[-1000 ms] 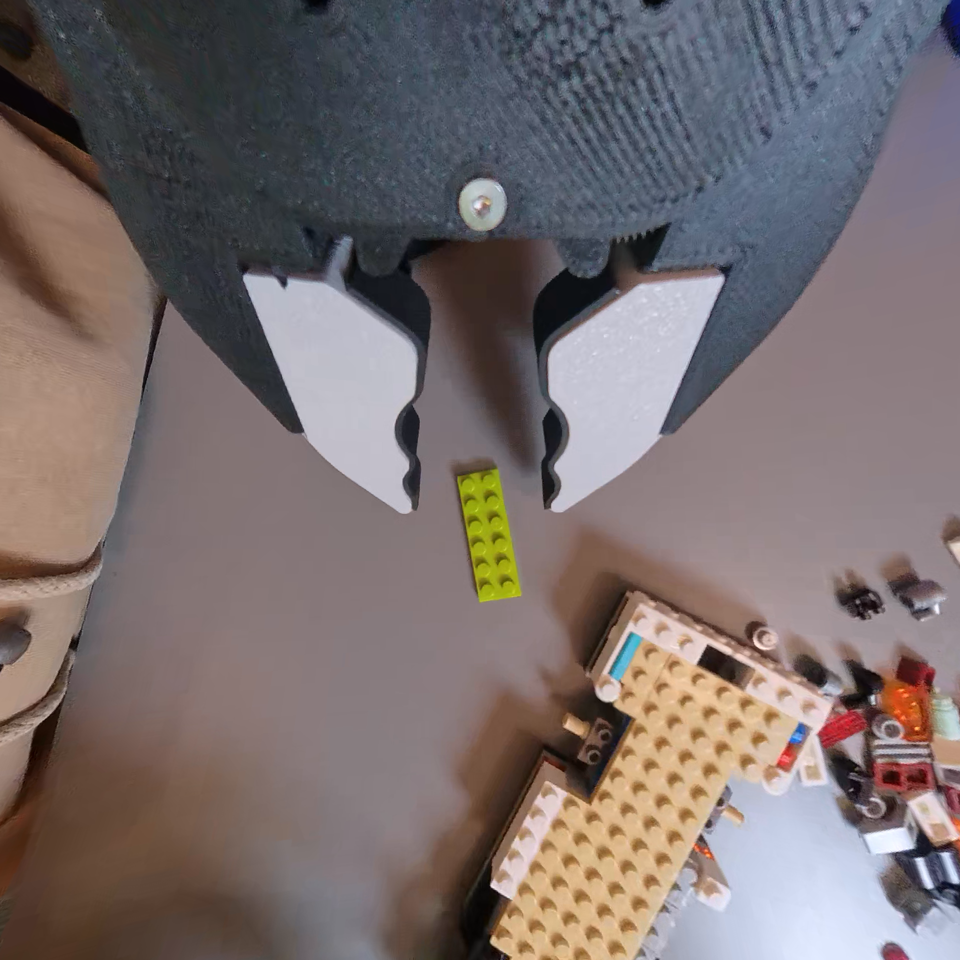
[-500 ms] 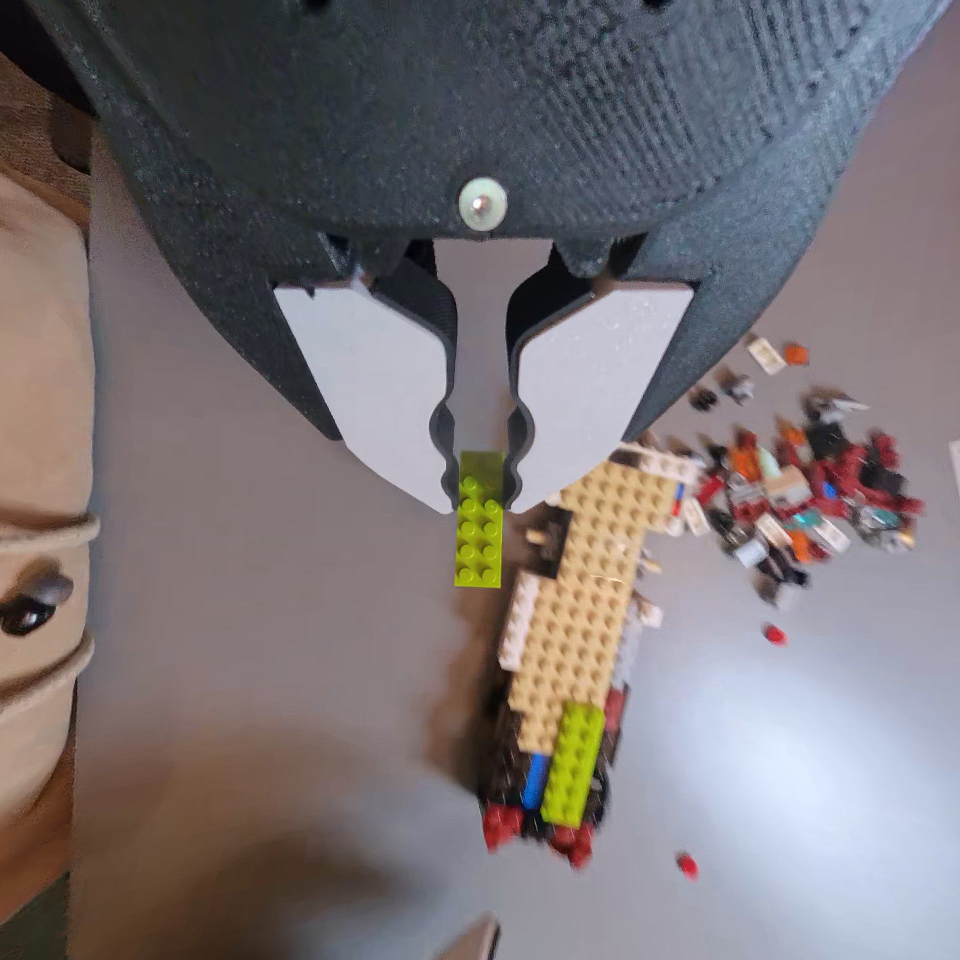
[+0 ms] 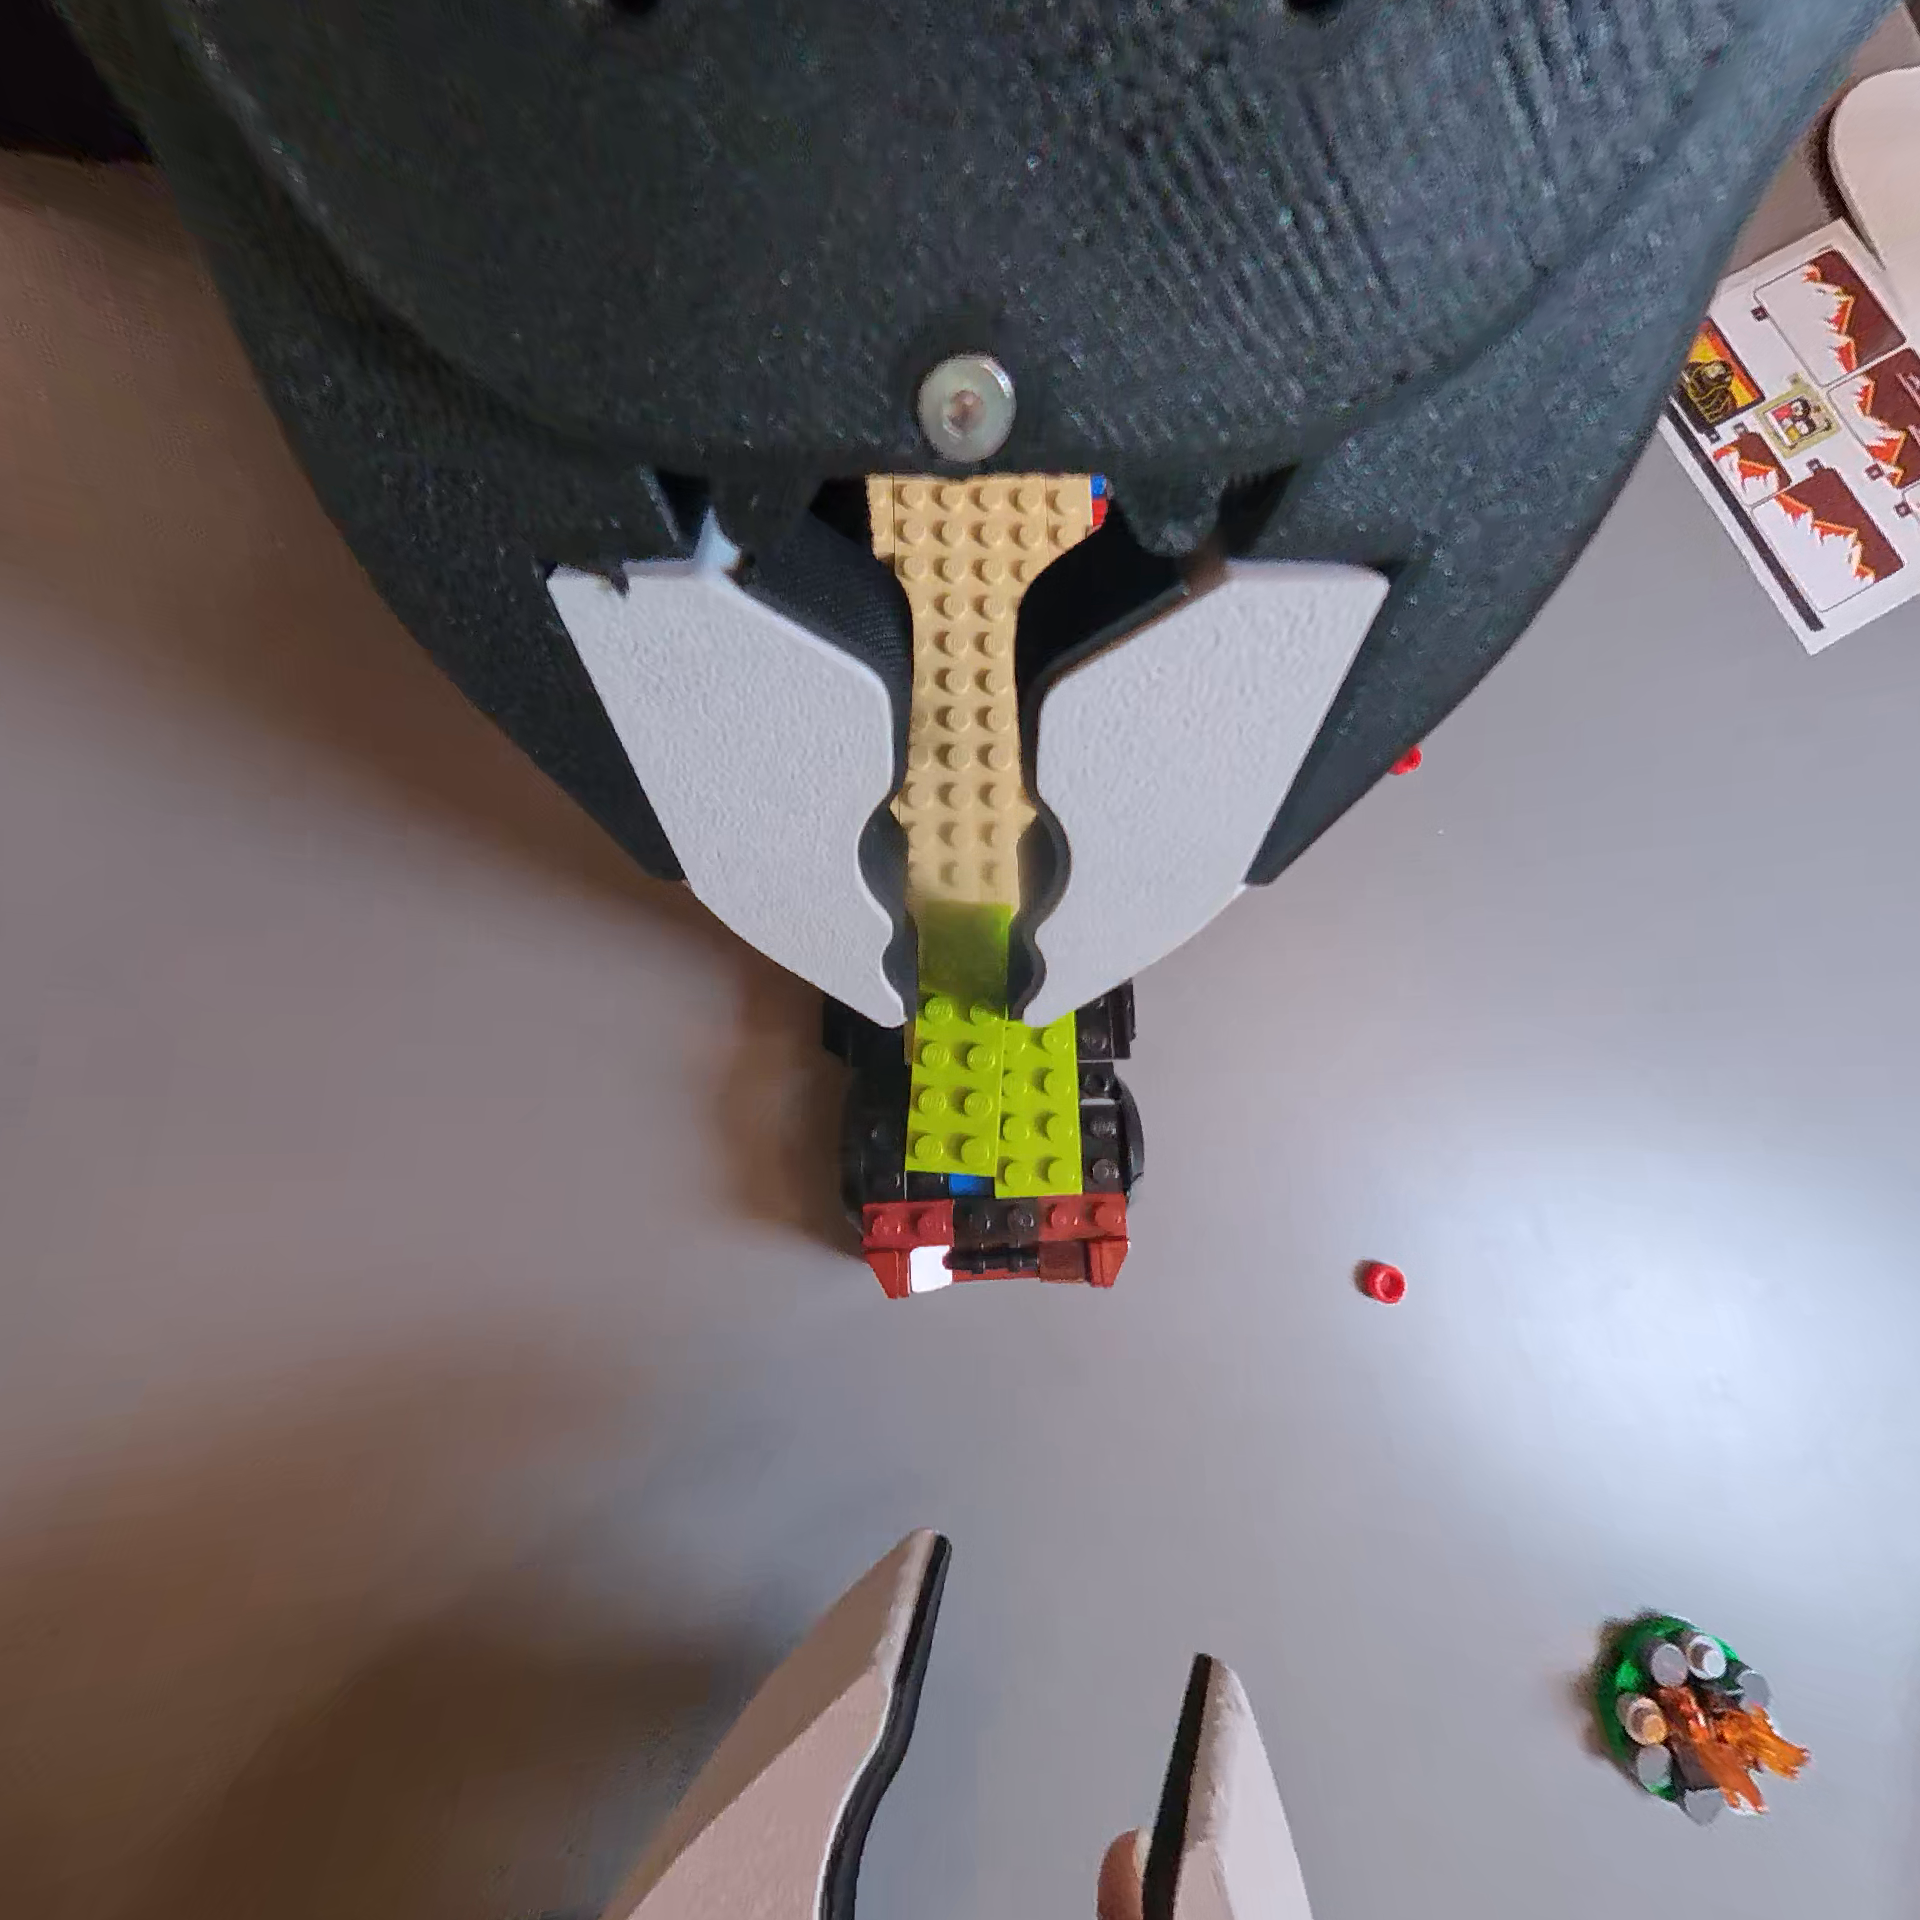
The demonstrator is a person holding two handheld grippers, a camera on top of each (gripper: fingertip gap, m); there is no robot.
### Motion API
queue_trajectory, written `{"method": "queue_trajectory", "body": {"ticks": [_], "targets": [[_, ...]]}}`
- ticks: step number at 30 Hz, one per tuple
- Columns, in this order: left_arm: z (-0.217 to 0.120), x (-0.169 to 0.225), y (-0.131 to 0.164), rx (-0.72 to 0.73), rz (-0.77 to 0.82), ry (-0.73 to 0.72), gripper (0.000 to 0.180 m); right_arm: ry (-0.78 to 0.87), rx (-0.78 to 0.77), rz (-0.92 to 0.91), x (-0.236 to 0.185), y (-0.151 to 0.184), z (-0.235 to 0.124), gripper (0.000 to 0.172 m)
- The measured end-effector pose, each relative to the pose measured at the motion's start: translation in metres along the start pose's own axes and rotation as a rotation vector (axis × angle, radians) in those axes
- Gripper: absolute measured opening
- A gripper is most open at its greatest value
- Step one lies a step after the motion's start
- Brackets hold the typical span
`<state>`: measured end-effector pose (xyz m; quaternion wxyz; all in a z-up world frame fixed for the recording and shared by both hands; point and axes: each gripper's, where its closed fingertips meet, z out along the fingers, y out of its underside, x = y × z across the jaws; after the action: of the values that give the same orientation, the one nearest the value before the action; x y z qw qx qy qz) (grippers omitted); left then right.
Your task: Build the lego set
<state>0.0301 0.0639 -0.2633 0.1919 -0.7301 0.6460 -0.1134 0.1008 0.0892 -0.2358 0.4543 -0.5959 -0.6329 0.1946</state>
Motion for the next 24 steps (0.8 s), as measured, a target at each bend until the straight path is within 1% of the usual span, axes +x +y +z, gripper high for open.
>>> {"method": "queue_trajectory", "body": {"ticks": [10,15,18,21,24], "targets": [[0.005,0.001,-0.006,0.027,-0.018,0.015,0.017,-0.016,-0.002,0.003,-0.002,0.003,0.004,0.034],[0.004,0.002,-0.006,0.037,-0.033,0.027,0.024,-0.018,-0.007,0.002,-0.003,0.001,0.005,0.034],[-0.003,0.0,-0.006,0.06,-0.051,0.013,0.032,-0.03,0.002,-0.001,-0.006,-0.002,0.005,0.034],[-0.017,-0.004,0.007,0.077,-0.095,-0.019,0.047,-0.059,0.025,0.001,-0.009,-0.009,0.006,0.036],[-0.026,-0.003,0.04,0.048,-0.154,-0.047,0.064,-0.091,0.019,-0.006,-0.013,-0.012,0.011,0.04]]}}
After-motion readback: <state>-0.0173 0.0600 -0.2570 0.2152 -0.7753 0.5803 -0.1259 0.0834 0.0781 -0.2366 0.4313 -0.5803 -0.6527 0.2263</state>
